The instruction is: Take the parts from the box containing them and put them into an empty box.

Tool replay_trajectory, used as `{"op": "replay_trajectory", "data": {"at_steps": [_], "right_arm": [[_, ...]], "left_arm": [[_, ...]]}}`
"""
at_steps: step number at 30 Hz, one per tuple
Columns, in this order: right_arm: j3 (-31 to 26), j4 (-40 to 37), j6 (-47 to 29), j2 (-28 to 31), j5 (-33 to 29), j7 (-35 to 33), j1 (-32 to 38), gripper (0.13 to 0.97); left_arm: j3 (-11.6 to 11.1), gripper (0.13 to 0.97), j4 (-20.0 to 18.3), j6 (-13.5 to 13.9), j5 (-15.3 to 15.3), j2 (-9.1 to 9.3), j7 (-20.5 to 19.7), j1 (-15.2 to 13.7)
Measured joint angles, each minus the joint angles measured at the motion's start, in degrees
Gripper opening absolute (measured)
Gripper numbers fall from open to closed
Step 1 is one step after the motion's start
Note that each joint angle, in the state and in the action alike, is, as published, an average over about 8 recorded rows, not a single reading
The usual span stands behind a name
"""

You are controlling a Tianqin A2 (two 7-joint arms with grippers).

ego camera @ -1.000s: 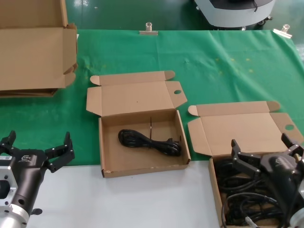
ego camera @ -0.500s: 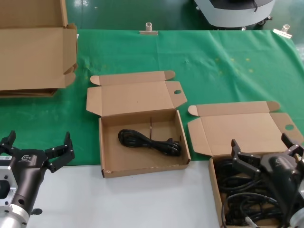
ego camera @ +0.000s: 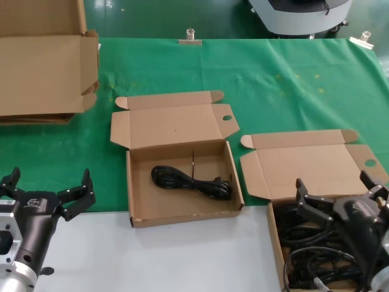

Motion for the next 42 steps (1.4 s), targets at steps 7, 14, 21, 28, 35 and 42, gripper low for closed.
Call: {"op": "replay_trajectory", "data": {"at_steps": [7, 14, 21, 28, 35, 42], "right_arm": [[0.00, 0.00, 0.00, 0.00, 0.00, 0.00, 0.00, 0.965], [0.00, 0.00, 0.00, 0.00, 0.00, 0.00, 0.00, 0.965], [0.00, 0.00, 0.00, 0.00, 0.00, 0.00, 0.00, 0.965], [0.00, 0.00, 0.00, 0.00, 0.00, 0.00, 0.00, 0.965], [0.00, 0.00, 0.00, 0.00, 0.00, 0.00, 0.00, 0.965], [0.00, 0.00, 0.00, 0.00, 0.00, 0.00, 0.00, 0.965]], "left_arm": [[0.00, 0.966, 0.00, 0.00, 0.00, 0.00, 0.00, 0.00], [0.00, 0.966, 0.00, 0.00, 0.00, 0.00, 0.00, 0.00], [0.00, 0.966, 0.00, 0.00, 0.00, 0.00, 0.00, 0.00], [0.00, 0.966, 0.00, 0.00, 0.00, 0.00, 0.00, 0.00], [0.00, 0.966, 0.00, 0.00, 0.00, 0.00, 0.00, 0.00], [0.00, 0.966, 0.00, 0.00, 0.00, 0.00, 0.00, 0.00]]}}
